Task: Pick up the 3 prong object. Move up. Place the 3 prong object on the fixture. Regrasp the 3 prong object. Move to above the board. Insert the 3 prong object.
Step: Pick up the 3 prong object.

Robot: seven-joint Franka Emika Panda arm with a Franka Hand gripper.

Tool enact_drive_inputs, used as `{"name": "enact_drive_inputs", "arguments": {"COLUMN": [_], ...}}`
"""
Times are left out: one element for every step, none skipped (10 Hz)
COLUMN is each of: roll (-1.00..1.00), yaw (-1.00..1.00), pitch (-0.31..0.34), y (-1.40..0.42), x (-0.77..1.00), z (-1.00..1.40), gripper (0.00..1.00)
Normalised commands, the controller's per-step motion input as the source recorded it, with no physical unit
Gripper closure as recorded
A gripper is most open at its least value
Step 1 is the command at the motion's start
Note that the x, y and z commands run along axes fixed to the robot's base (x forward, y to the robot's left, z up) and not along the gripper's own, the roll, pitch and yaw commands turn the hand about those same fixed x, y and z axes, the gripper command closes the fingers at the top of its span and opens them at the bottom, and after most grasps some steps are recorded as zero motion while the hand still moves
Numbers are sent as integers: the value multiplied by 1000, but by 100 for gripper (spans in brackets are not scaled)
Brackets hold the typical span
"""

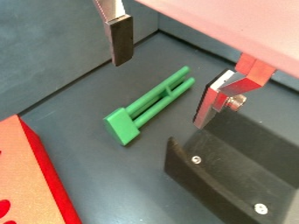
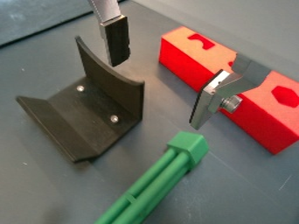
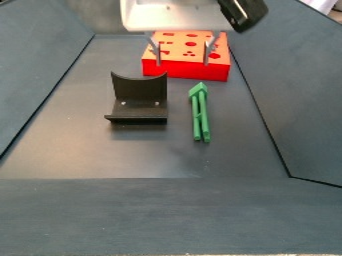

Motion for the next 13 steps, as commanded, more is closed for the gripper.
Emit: {"name": "enact_drive_inputs", "arguments": {"roll": [81,13,0,0,0,0,0,0,0,0,17,49,59], "yaw": [26,0,0,0,0,0,0,0,-3,-83,-74,-123,-69], "pitch": [-219,-156,-84,-60,-4,0,0,0,0,-4,-93,-147,-166], "y": [-9,11,60,149,260,411,343,331,183,49,0,-263,-254], "x": [-183,-174,-80,0,0,0,0,0,0,0,-103,-91,-194], "z": [-840,-703,-520,-483,-371,-223,-240,-209,-180,-151,-243,-297,-366], "gripper": [0,0,0,0,0,0,0,0,0,0,0,0,0]}}
